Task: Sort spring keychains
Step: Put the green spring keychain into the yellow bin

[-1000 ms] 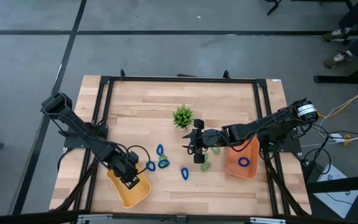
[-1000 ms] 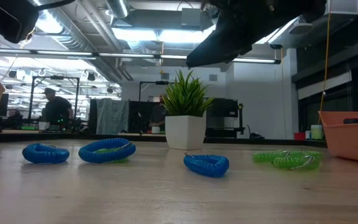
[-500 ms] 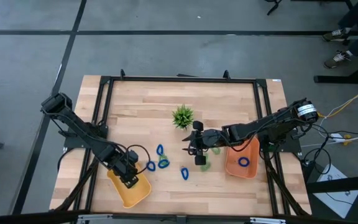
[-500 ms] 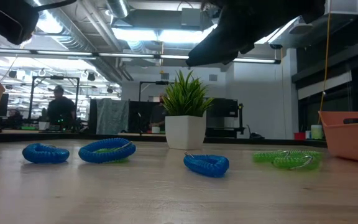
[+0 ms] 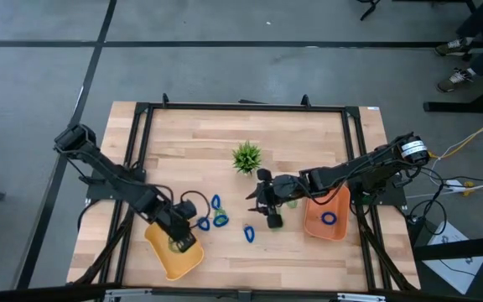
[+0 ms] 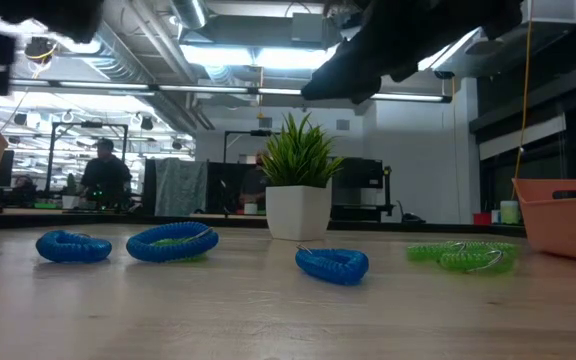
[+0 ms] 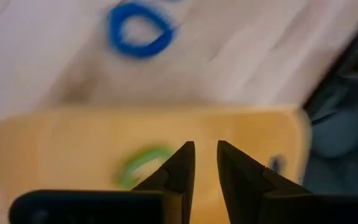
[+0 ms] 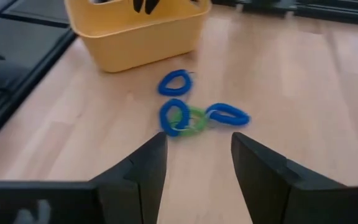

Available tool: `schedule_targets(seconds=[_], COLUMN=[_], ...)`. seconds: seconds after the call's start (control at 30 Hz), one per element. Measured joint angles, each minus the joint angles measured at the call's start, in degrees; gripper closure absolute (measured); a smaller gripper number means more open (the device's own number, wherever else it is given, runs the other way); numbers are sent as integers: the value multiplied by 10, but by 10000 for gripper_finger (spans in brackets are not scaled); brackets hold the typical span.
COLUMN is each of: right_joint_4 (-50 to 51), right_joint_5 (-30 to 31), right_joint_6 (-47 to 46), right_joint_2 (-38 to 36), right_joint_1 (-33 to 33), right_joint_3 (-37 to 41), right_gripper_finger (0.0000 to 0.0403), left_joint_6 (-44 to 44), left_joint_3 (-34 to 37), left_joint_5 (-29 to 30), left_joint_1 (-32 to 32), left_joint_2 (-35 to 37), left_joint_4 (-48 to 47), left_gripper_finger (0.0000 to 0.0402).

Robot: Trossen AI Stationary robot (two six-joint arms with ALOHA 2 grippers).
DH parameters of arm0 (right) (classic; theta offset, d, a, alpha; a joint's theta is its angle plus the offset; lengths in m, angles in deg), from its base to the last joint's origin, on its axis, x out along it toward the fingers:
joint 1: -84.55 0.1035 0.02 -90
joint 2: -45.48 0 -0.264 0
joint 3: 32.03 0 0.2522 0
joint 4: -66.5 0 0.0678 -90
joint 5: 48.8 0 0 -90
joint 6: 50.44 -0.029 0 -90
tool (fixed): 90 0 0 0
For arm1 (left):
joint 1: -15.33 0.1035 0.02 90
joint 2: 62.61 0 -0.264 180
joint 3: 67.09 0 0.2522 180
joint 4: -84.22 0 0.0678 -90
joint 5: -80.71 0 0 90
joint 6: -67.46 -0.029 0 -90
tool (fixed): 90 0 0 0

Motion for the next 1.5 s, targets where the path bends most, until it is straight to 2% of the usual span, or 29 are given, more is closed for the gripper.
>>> schedule_targets(seconds=[0.17,0.33,0.7,0.97,1.17,1.37,1.5], right_joint_4=[19,138,239,269,295,326,325], right_joint_5=[-36,-53,-53,-52,-24,23,28], right_joint_6=[0,-3,-23,-83,-136,-184,-196], right_joint_2=[0,-1,-2,-2,-2,-2,-2], right_joint_1=[0,4,20,22,29,42,49], right_joint_3=[-1,-41,-52,-52,-44,-44,-44], right_gripper_finger=[224,224,224,225,225,225,225], left_joint_6=[-82,-165,-291,-375,-431,-496,-504], left_joint_3=[0,0,0,0,0,0,0], left_joint_5=[2,32,19,31,55,37,29], left_joint_1=[33,67,140,165,178,190,201], left_joint_2=[0,0,0,0,0,0,0], left_joint_4=[81,137,149,155,166,210,209], left_gripper_finger=[354,366,389,398,398,398,398])
